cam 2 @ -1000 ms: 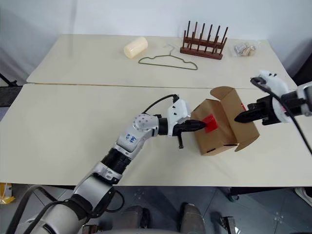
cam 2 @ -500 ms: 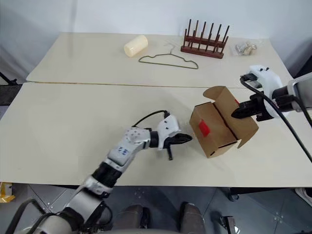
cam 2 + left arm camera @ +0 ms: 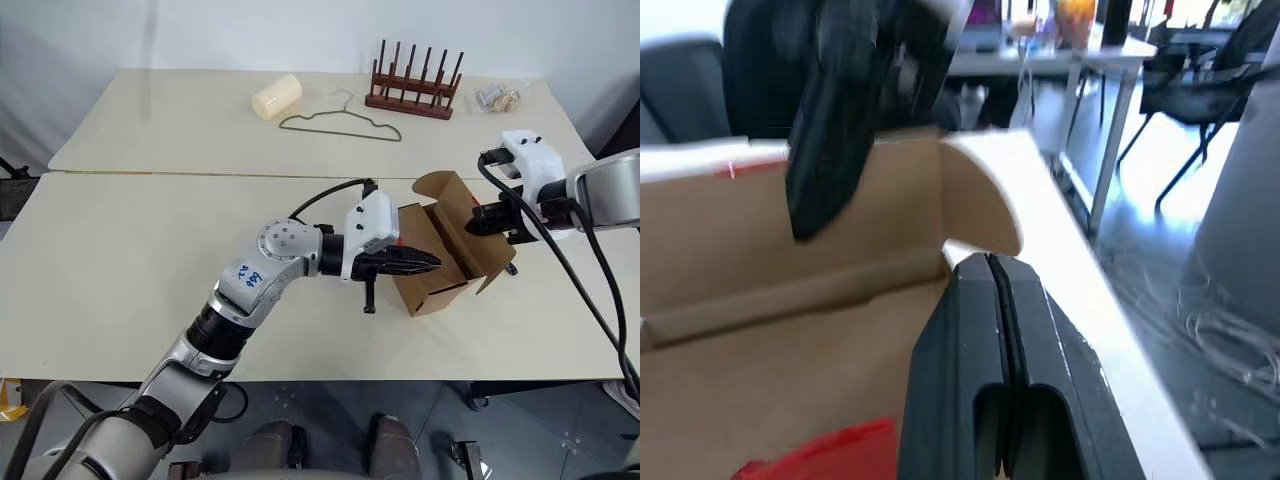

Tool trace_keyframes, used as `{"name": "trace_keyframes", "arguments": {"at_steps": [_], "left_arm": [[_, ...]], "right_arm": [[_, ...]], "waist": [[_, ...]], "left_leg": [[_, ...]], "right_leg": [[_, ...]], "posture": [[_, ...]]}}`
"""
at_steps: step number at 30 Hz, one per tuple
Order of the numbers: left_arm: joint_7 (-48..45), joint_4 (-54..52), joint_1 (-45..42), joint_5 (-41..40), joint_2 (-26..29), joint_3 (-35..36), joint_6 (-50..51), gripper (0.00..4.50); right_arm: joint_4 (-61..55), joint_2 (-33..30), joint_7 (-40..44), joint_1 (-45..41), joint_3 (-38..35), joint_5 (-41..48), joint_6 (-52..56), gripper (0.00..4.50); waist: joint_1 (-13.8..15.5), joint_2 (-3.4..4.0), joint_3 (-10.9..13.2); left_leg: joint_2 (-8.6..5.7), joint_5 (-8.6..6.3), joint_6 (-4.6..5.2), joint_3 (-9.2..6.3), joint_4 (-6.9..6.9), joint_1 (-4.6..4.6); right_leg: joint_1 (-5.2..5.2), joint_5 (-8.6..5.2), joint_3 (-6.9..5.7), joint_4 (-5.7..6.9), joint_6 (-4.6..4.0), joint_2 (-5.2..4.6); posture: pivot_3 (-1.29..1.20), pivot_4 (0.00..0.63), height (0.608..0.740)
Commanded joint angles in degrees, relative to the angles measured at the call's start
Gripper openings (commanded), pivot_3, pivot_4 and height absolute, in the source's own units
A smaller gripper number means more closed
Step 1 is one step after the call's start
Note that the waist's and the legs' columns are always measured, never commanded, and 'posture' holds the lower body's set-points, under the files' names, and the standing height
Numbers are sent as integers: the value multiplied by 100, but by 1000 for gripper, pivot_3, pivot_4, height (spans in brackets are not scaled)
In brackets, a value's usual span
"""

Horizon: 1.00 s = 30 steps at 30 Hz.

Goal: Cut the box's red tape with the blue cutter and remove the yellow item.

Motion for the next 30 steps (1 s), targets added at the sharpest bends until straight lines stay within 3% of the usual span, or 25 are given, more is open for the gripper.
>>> {"name": "trace_keyframes", "arguments": {"at_steps": [1, 8, 19, 30], "left_arm": [[71, -106, -83, 42, -42, 28, -131, 0], [76, -305, 109, 46, 136, -8, 47, 0], [310, 303, -100, 383, -126, -124, -229, 0], [196, 1001, -381, 585, -449, -280, -422, 0]], "right_arm": [[126, 144, -649, 2, -19, 1018, 31, 38], [206, 126, -1804, 313, 42, 2422, -131, 38], [-23, -92, -2693, 830, 212, 3472, -863, 38], [3, -281, -2523, 573, 362, 3126, -640, 38]], "waist": [[3, 0, 0], [20, 0, 0], [24, -2, -1], [30, -2, -1]], "left_leg": [[0, 0, 0, 0, 1, -1], [2, 0, 0, -1, 8, -1], [2, 0, 1, -1, 11, 0], [2, 0, 1, -1, 11, -2]], "right_leg": [[0, 0, 1, -2, 0, 0], [1, 0, 3, 4, -1, 0], [3, 0, 2, 5, -1, 0], [3, 0, 2, 3, -1, 0]], "posture": [[0, 150, 740], [0, 150, 740], [0, 150, 740], [0, 150, 740]]}}
